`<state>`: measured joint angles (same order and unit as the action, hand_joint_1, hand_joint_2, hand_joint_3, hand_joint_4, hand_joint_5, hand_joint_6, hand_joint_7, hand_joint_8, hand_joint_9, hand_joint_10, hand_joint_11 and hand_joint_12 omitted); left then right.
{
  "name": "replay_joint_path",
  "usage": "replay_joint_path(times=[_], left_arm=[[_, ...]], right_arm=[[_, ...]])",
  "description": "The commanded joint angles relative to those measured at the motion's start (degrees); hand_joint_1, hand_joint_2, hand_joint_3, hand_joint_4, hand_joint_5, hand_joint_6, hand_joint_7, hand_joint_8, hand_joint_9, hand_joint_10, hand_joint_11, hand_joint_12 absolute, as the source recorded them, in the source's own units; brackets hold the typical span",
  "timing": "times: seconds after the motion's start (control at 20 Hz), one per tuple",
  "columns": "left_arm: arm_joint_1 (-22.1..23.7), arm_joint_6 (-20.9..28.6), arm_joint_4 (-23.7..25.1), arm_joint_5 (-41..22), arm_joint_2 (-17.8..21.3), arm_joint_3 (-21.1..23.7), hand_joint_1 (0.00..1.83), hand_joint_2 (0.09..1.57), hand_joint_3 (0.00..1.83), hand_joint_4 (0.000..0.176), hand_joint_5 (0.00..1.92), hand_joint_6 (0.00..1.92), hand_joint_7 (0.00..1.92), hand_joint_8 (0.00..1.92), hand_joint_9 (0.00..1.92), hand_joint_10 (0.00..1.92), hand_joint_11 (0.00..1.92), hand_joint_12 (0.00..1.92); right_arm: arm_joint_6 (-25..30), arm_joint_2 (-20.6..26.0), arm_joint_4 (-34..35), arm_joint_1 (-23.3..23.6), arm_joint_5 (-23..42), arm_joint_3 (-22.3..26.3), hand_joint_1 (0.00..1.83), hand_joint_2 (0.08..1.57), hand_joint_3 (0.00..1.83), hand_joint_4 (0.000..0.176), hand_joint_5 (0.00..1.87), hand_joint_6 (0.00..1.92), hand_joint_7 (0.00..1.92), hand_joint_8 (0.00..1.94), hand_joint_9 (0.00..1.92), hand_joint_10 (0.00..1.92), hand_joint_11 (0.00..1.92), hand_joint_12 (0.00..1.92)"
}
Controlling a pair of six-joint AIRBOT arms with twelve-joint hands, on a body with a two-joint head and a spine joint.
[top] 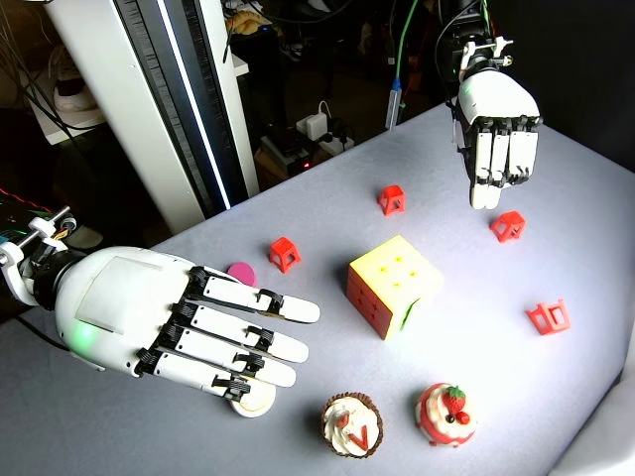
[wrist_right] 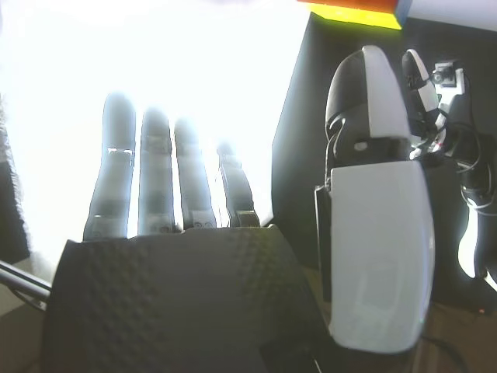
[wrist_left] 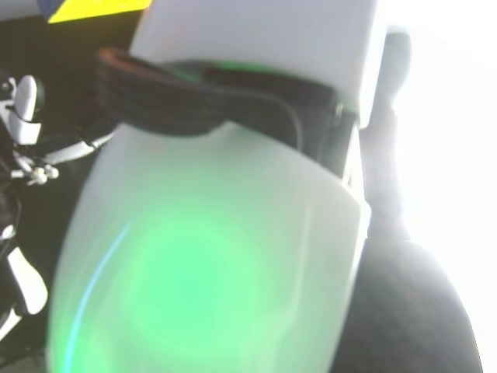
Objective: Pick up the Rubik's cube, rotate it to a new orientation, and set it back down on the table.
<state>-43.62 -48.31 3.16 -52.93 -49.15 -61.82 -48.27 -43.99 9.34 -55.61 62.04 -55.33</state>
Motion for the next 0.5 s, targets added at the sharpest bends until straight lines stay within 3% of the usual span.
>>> replay_joint_path(times=[0.0,0.45], left_arm=[[0.7,-0.3,-0.2,-5.8,-0.1,0.0,0.56,1.14,0.01,0.0,0.0,0.0,0.0,0.0,0.0,0.0,0.0,0.0],[2.0,-0.3,2.0,-1.5,-0.2,0.0,0.55,0.95,0.0,0.0,0.0,0.0,0.0,0.0,0.0,0.0,0.0,0.0]], right_arm=[[-0.1,0.3,0.7,0.1,6.7,0.0,0.45,1.18,0.04,0.0,0.0,0.0,0.0,0.0,0.0,0.0,0.0,0.0],[-0.5,-0.2,1.8,-0.9,6.2,-0.1,0.57,1.15,0.0,0.0,0.0,0.0,0.0,0.0,0.0,0.0,0.0,0.0]])
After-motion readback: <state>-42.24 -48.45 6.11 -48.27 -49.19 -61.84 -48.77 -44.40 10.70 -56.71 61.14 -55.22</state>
